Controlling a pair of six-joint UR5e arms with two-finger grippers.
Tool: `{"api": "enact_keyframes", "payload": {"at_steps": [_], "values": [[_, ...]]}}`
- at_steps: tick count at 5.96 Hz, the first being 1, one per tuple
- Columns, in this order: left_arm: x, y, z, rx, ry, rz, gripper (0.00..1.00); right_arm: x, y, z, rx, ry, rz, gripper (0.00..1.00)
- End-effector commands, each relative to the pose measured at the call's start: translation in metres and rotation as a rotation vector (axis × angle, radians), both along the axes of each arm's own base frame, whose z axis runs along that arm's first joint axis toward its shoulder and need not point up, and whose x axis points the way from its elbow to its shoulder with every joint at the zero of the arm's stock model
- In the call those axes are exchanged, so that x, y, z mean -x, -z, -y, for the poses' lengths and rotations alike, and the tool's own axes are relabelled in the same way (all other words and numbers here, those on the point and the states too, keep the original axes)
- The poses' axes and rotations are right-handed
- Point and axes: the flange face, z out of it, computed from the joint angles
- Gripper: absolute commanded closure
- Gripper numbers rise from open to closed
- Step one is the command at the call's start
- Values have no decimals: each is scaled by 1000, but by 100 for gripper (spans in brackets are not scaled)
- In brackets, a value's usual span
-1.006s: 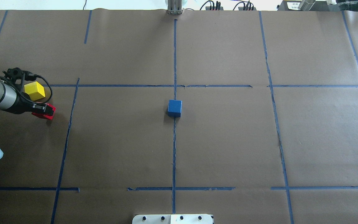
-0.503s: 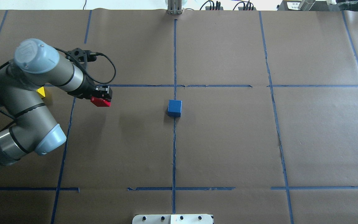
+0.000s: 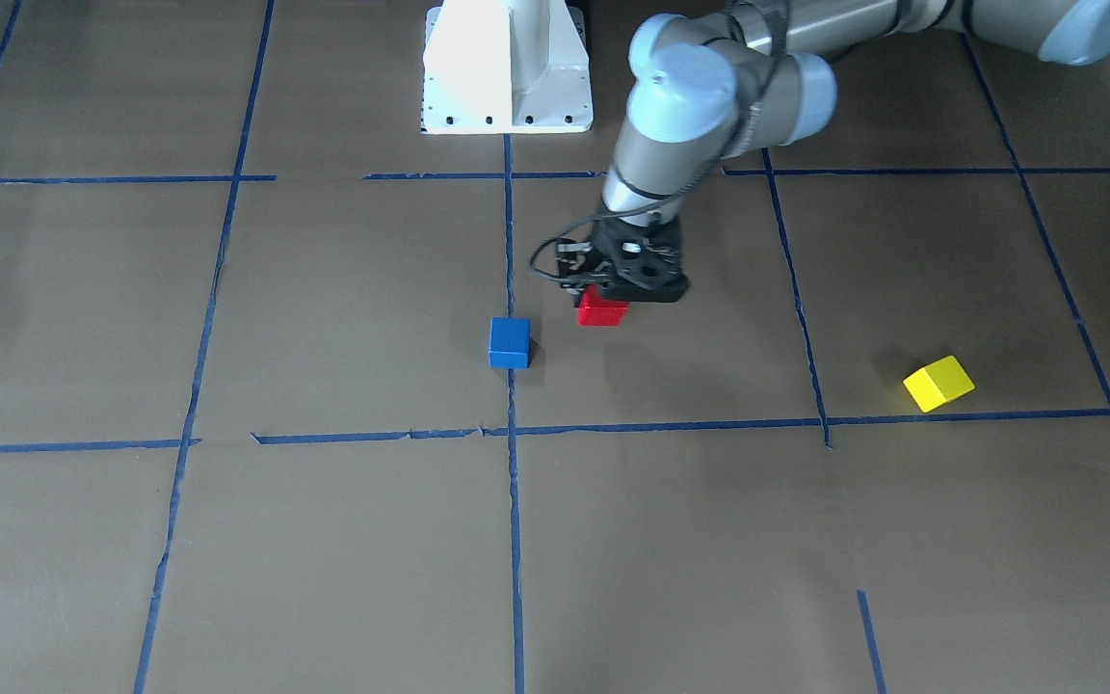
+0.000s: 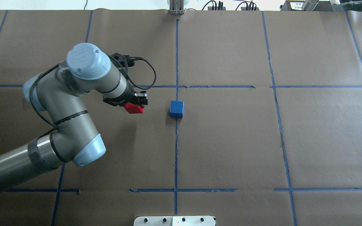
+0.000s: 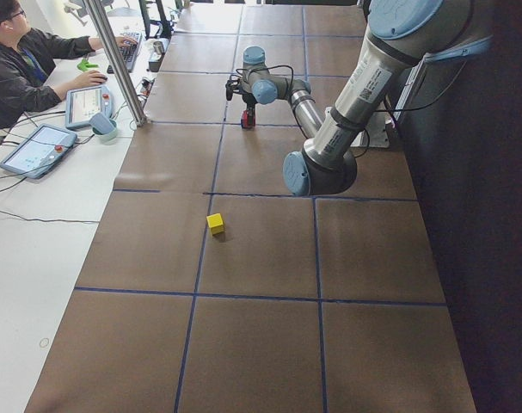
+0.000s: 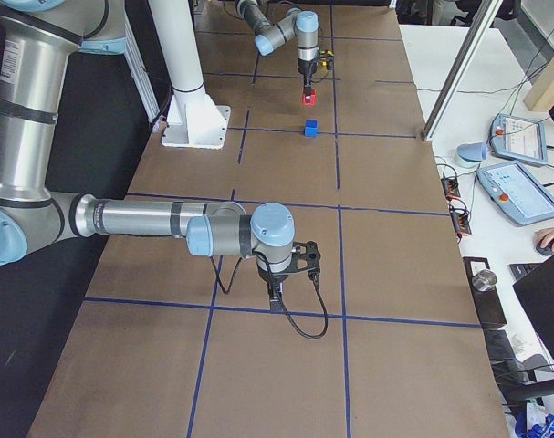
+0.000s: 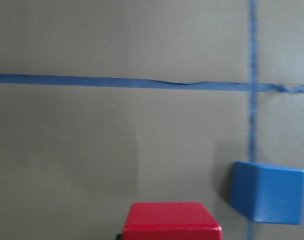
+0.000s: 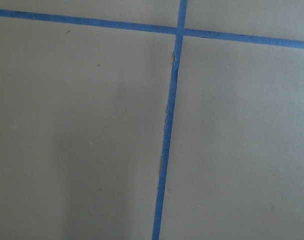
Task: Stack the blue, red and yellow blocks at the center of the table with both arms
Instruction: 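Carry the red cube with the left gripper above the blue cube, then lower the red cube onto the blue cube, open the left gripper, withdraw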
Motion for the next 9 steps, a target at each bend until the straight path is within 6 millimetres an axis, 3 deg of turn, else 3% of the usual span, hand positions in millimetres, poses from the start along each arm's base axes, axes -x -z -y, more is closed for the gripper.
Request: {"api": "enact_keyframes", "payload": {"at_steps": [1,9], "values": [[-58,39,5,-10,41,47,71,0,0,0,1,-1,0,0],[-65,16,8,-31,2,86,70,0,-1,0,3,-1,0,0]]}}
